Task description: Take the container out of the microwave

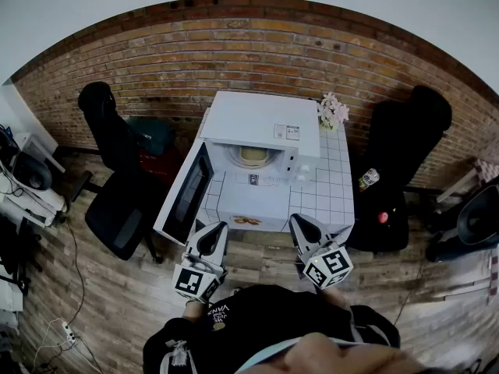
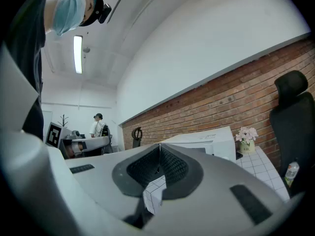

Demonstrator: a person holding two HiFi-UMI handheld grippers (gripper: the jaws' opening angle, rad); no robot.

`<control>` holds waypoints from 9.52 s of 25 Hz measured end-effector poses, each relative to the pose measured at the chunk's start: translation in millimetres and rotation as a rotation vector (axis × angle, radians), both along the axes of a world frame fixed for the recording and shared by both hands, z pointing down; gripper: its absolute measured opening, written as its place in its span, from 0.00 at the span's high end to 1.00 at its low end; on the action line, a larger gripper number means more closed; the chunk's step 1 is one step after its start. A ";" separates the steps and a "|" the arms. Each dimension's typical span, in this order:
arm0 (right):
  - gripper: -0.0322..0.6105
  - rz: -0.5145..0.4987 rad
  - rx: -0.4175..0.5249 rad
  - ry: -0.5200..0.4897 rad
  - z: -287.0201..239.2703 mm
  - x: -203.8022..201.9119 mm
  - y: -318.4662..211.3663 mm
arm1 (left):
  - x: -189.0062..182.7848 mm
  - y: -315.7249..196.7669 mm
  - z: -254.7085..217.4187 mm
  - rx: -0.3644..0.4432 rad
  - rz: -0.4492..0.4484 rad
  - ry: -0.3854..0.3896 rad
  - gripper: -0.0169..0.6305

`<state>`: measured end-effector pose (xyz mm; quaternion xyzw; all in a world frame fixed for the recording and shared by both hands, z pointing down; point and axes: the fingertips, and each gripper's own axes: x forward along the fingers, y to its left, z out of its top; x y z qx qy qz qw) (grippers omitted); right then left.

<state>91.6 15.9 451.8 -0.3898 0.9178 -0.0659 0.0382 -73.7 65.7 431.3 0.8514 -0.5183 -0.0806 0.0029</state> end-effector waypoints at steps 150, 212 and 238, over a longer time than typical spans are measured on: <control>0.57 0.364 -0.477 -0.193 215.3 -93.0 -324.2 | -22.8 -363.0 230.6 -0.567 0.002 0.168 0.61; 0.64 0.381 -0.584 -0.256 220.2 -92.4 -331.0 | -15.1 -378.3 236.4 -0.653 0.051 0.348 0.73; 0.64 0.364 -0.543 -0.251 200.2 -92.1 -258.9 | -15.5 -305.3 218.3 -0.613 0.055 0.370 0.73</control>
